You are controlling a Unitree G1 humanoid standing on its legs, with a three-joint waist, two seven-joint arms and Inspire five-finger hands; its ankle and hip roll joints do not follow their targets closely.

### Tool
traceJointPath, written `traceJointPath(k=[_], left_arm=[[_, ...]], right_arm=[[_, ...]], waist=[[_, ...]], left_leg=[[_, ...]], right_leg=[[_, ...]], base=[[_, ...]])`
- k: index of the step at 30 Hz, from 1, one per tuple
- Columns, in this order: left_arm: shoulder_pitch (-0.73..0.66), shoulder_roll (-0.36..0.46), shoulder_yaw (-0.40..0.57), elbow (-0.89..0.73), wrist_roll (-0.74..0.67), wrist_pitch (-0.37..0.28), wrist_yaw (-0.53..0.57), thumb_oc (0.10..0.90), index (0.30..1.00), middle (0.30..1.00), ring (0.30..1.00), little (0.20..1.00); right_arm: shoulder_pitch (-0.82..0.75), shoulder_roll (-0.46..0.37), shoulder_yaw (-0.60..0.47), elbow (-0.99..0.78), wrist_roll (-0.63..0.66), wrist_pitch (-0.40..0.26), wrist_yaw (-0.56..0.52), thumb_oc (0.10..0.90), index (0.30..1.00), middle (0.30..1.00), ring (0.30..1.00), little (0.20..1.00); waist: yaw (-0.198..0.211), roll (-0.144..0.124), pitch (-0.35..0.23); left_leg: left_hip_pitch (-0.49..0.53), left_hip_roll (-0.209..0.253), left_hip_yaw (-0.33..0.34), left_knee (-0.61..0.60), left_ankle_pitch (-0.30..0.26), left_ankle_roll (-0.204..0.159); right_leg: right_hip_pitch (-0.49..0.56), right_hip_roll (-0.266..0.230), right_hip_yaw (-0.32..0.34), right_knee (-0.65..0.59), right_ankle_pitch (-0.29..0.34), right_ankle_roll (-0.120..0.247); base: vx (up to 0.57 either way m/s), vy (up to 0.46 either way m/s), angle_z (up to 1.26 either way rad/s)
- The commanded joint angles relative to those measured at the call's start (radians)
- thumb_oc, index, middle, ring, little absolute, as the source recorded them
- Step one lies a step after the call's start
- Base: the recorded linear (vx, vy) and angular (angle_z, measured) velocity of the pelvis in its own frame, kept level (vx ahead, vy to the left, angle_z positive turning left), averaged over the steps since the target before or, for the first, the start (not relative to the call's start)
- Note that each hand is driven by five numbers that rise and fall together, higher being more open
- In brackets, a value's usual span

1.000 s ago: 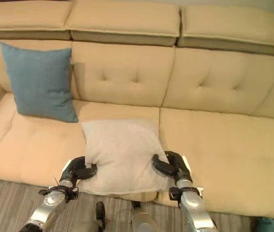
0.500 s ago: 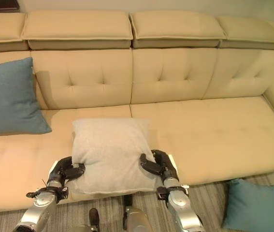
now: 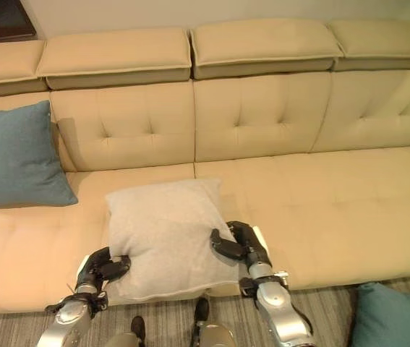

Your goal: Pick up all the scattered cushions and arrange them neatly on the sofa.

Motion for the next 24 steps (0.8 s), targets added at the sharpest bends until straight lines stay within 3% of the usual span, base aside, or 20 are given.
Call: traceJointPath(k=[1, 4, 5, 10, 13, 16, 18, 21, 24], left_arm=[[-0.088, 0.010, 0.002, -0.141, 0.019, -0.134, -0.029, 0.400, 0.300, 0.300, 0.300, 0.300], [-0.090, 0.011, -0.007, -0.132, 0.027, -0.123, -0.037, 0.400, 0.300, 0.300, 0.300, 0.300], [-0.094, 0.017, -0.007, -0.135, 0.034, -0.120, -0.036, 0.400, 0.300, 0.300, 0.300, 0.300], [-0.070, 0.023, 0.003, -0.151, 0.038, -0.118, -0.039, 0.400, 0.300, 0.300, 0.300, 0.300], [-0.052, 0.033, 0.017, -0.157, 0.039, -0.114, -0.042, 0.400, 0.300, 0.300, 0.300, 0.300], [-0.044, 0.053, 0.048, -0.165, 0.036, -0.117, -0.037, 0.400, 0.300, 0.300, 0.300, 0.300], [-0.048, 0.056, 0.051, -0.161, 0.040, -0.118, -0.036, 0.400, 0.300, 0.300, 0.300, 0.300], [-0.055, 0.055, 0.057, -0.160, 0.043, -0.127, -0.028, 0.400, 0.300, 0.300, 0.300, 0.300], [-0.050, 0.051, 0.055, -0.168, 0.043, -0.133, -0.029, 0.400, 0.300, 0.300, 0.300, 0.300]], right_arm=[[-0.057, 0.042, 0.020, -0.199, 0.029, -0.129, 0.009, 0.400, 0.300, 0.300, 0.300, 0.300], [-0.051, 0.045, 0.014, -0.191, 0.024, -0.123, 0.005, 0.400, 0.300, 0.300, 0.300, 0.300], [-0.051, 0.056, 0.012, -0.179, 0.025, -0.123, -0.009, 0.400, 0.300, 0.300, 0.300, 0.300], [-0.050, 0.082, 0.016, -0.178, 0.011, -0.128, -0.007, 0.400, 0.300, 0.300, 0.300, 0.300], [-0.055, 0.100, 0.027, -0.183, 0.013, -0.126, 0.009, 0.400, 0.300, 0.300, 0.300, 0.300], [-0.066, 0.121, 0.044, -0.177, 0.003, -0.124, 0.027, 0.400, 0.300, 0.300, 0.300, 0.300], [-0.064, 0.125, 0.043, -0.181, 0.004, -0.125, 0.030, 0.400, 0.300, 0.300, 0.300, 0.300], [-0.066, 0.123, 0.037, -0.187, 0.000, -0.129, 0.031, 0.400, 0.300, 0.300, 0.300, 0.300], [-0.064, 0.121, 0.036, -0.183, -0.024, -0.121, 0.032, 0.400, 0.300, 0.300, 0.300, 0.300]], waist=[[-0.028, -0.048, -0.090], [-0.030, -0.046, -0.099], [-0.018, -0.050, -0.095], [-0.003, -0.041, -0.111], [0.008, -0.038, -0.116], [0.009, -0.030, -0.093], [0.006, -0.029, -0.090], [0.003, -0.017, -0.088], [-0.001, -0.031, -0.092]], left_leg=[[-0.073, -0.117, -0.015, 0.054, -0.144, 0.036], [-0.093, -0.137, 0.016, 0.002, -0.117, 0.047], [-0.159, -0.150, 0.032, -0.002, -0.082, 0.044], [-0.092, -0.173, -0.015, -0.093, -0.071, 0.058], [-0.043, -0.172, 0.007, -0.122, -0.086, 0.083], [0.001, -0.160, 0.033, -0.142, -0.094, 0.112], [0.009, -0.159, 0.027, -0.150, -0.096, 0.114], [0.027, -0.151, 0.011, -0.170, -0.106, 0.104], [0.041, -0.163, -0.001, -0.182, -0.109, 0.092]], right_leg=[[0.108, -0.027, 0.083, -0.086, -0.060, 0.077], [0.119, -0.017, 0.081, -0.094, -0.067, 0.081], [0.131, -0.002, 0.092, -0.101, -0.072, 0.082], [0.152, 0.013, 0.112, -0.080, -0.094, 0.096], [0.140, -0.009, 0.115, 0.009, -0.111, 0.114], [0.041, -0.046, 0.122, 0.209, -0.059, 0.165], [0.020, -0.049, 0.134, 0.226, -0.055, 0.166], [-0.003, -0.104, 0.136, 0.102, -0.044, 0.156], [0.022, -0.113, 0.147, -0.005, -0.004, 0.171]], base=[[0.17, -0.050, -0.01], [0.11, -0.003, -0.04], [0.07, -0.003, 0.16], [0.19, 0.074, -0.31], [0.18, 0.168, -0.18], [0.07, 0.093, -0.31], [0.06, 0.035, -0.19], [0.12, -0.043, 0.04], [0.13, -0.127, 0.01]])
